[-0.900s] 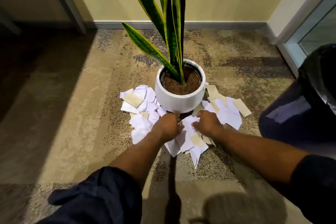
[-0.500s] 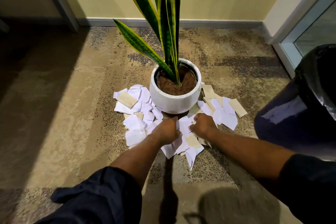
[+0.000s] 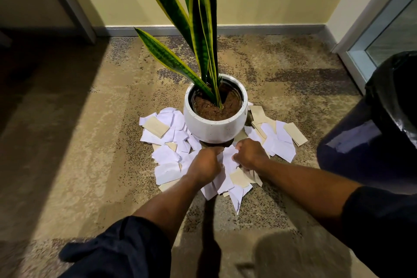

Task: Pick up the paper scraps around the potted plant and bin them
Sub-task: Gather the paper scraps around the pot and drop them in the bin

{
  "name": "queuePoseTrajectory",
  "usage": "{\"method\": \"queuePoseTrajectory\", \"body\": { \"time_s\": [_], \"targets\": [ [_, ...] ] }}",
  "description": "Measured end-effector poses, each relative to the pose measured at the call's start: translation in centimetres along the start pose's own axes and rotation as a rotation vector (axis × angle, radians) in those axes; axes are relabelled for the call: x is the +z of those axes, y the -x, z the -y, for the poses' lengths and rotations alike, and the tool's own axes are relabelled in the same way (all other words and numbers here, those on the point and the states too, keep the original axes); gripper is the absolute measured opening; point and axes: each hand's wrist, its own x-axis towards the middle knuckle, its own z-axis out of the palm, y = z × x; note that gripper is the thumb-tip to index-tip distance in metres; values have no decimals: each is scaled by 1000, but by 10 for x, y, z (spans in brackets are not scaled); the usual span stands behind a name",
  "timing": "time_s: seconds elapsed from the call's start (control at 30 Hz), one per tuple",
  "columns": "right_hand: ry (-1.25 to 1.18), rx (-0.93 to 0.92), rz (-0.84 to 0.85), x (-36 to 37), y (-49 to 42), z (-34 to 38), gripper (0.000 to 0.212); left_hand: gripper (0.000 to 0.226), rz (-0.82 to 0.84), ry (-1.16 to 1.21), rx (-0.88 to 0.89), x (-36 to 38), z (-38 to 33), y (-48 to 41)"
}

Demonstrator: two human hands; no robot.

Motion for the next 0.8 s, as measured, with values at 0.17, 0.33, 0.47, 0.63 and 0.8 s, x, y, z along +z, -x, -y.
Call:
{"method": "queuePoseTrajectory", "body": {
  "time_s": [0.17, 0.33, 0.47, 0.63, 0.8],
  "targets": [
    [-103, -34, -16, -29, -5, 0, 18, 23, -12, 19, -44, -6, -8, -3],
    [-151, -48, -2, -55, -8, -10, 12, 49, 137, -29, -115, -1, -6, -10],
    [-114, -46, -1, -62, -11, -16, 22, 74, 201, -162, -67, 2, -3, -12],
    [-100, -62, 1, -62, -13, -18, 13, 86, 237, -300, -19, 5, 1, -14],
    [-99, -96, -13, -63, -11, -17, 13, 80, 219, -334, -37, 3, 2, -15]
  ]
}}
